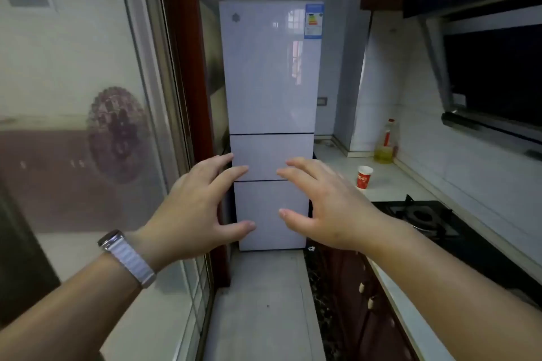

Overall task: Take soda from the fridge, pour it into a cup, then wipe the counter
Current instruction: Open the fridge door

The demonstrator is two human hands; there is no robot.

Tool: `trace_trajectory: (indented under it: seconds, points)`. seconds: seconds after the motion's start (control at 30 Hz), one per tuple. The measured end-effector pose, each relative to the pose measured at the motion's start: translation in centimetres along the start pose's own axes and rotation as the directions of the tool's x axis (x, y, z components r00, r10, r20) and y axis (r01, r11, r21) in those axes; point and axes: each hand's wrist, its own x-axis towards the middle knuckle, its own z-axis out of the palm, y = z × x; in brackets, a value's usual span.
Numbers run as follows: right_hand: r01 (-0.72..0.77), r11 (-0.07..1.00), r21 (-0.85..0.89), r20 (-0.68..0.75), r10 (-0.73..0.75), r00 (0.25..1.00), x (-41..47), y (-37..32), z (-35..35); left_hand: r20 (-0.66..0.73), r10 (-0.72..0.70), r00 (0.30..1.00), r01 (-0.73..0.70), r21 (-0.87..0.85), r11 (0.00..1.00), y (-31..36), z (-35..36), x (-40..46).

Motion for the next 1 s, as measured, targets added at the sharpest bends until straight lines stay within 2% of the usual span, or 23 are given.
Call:
trace_trajectory:
  seconds: [0.3,0.57,0.77,1.0]
  points:
    - [0.041,0.999,-0.02,-0.064,-0.042,0.997,6.0,9.9,0.2,-0.007,-0.011,1.0,0.011,0.076,0.997,-0.4,4.3,9.5]
    - [0.046,0.998,-0.037,-0.043,-0.047,0.998,11.1,13.6,3.0,-0.009,-0.022,1.0,0.023,0.088,0.996,-4.5,7.4,14.3]
    - [0.016,0.997,-0.08,-0.013,-0.018,1.0,16.6,15.0,5.8,0.003,0.005,1.0,-0.005,0.057,0.998,-9.9,10.7,17.9]
    - [-0.019,0.986,-0.163,-0.004,0.019,1.0,27.8,15.4,9.0,-0.035,0.017,0.999,-0.015,0.062,0.998,-19.4,14.2,22.9]
